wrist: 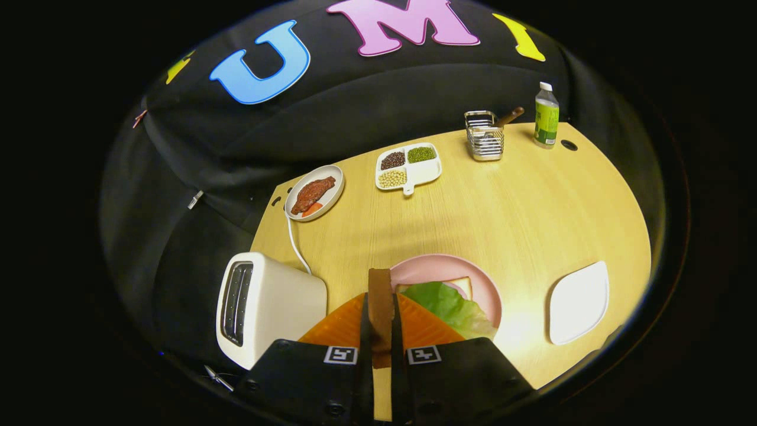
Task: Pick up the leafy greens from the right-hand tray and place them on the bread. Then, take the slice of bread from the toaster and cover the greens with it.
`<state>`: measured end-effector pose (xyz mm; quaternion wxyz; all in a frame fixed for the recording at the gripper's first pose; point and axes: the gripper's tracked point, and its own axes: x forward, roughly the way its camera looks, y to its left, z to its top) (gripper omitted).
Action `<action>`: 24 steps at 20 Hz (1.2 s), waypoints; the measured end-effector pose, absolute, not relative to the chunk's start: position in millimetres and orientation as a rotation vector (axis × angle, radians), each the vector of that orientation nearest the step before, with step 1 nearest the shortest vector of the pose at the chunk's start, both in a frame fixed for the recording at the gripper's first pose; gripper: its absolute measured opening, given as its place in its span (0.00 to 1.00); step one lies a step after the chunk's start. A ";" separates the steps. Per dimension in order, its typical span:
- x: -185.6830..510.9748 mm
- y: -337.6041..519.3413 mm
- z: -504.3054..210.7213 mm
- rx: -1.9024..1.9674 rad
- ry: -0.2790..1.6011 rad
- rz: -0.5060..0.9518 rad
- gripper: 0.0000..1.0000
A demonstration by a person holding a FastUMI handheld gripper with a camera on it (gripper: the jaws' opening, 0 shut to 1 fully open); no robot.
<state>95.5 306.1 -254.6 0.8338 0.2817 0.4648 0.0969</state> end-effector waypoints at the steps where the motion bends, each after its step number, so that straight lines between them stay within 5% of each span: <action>1: 96.5 308.9 -263.6 0.633 0.991 0.200 0.16; 11: 85.3 266.9 -343.8 0.543 1.036 0.082 0.20; 24: 79.3 238.5 -364.8 0.193 1.034 0.105 0.69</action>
